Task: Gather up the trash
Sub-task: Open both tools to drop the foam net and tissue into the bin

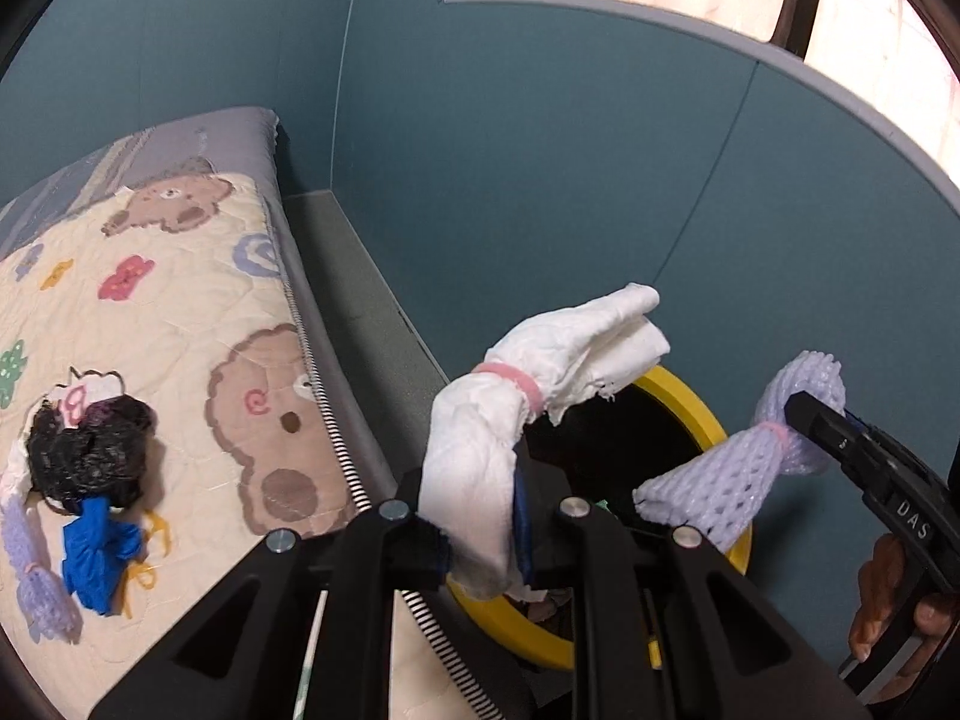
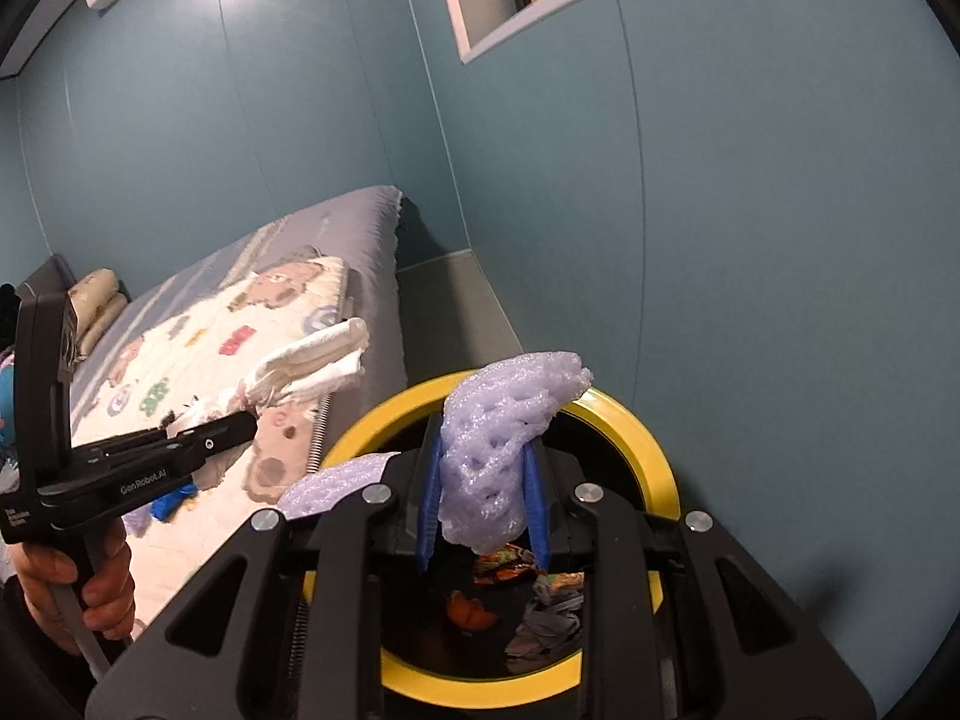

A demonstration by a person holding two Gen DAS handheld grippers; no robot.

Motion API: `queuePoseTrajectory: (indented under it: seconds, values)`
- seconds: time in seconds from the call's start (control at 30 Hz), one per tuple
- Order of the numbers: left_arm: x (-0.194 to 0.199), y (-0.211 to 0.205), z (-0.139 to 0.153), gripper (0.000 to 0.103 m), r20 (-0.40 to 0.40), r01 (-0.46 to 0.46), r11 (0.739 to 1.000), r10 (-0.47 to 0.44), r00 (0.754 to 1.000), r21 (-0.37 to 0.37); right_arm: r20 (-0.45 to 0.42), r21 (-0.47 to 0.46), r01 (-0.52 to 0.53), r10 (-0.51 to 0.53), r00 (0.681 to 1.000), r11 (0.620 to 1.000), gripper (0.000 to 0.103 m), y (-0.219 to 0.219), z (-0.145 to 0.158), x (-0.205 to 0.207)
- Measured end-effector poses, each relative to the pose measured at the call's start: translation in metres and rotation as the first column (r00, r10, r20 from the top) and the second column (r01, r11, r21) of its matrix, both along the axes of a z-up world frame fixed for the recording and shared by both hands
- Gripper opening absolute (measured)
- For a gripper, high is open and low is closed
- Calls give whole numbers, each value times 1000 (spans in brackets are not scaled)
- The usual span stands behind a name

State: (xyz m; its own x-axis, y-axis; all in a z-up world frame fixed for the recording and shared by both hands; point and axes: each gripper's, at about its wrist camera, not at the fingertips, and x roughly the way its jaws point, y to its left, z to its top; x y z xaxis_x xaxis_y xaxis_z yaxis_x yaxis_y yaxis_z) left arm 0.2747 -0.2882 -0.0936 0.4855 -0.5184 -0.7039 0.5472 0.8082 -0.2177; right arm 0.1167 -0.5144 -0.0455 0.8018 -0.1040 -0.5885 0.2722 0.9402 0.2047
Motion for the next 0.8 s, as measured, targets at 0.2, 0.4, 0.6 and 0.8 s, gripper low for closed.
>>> queuePoseTrajectory:
  seconds: [0.2, 0.4, 0.6, 0.8]
  values:
    - [9, -21, -19, 15, -43, 21, 1000, -21, 999, 16, -50, 22, 20, -19, 999, 1000, 25, -11, -21, 16]
    - [11, -28, -24, 21, -60, 40, 999, -40, 997, -1, -80, -7, 55, -55, 995, 998, 37, -13, -29, 19]
    - [8, -27, -18, 47, -39, 36, 999, -37, 999, -9, -79, -1, 79, -79, 994, 997, 51, -14, -26, 17]
    - [1, -20, -9, 68, -12, 17, 1000, -17, 1000, -12, -84, -1, 103, -103, 991, 995, 64, -14, -22, 12]
